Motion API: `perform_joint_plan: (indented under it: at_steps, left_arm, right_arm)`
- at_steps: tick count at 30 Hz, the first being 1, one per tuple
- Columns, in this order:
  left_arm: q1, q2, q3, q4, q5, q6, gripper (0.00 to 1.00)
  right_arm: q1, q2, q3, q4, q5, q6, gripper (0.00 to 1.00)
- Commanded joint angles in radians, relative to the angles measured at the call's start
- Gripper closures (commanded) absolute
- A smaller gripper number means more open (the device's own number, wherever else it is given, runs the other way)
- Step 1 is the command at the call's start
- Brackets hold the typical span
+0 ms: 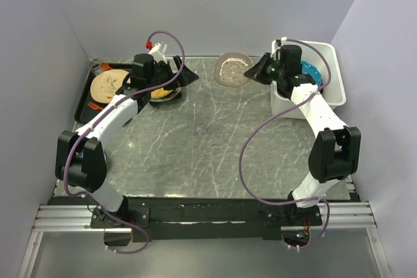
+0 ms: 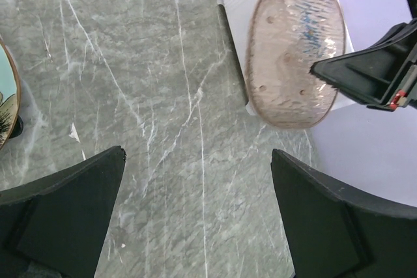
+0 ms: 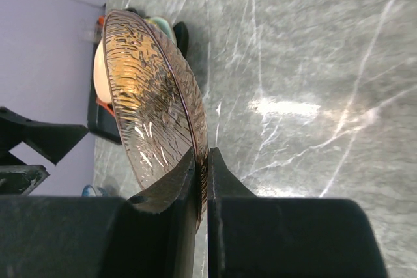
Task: Place the plates into the plastic bin on the countertop
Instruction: Place the plate in the plastic bin.
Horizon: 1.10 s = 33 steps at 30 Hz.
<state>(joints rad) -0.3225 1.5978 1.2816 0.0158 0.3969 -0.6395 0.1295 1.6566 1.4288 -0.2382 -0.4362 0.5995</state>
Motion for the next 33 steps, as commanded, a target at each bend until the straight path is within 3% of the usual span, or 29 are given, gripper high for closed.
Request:
perform_joint_plan:
  at_steps: [1, 33]
  left_arm:
    - [-0.004, -0.026, -0.002, 0.038, -0.003, 0.003, 0.01]
    - [-0.004, 0.025, -0.002, 0.024, 0.025, -0.009, 0.01]
  right_arm:
    - [-0.050, -0.080, 0.028, 0.010, -0.013, -0.020, 0.96]
    - [-0.326, -0.113, -0.048, 0.103, -0.033, 0.043, 0.96]
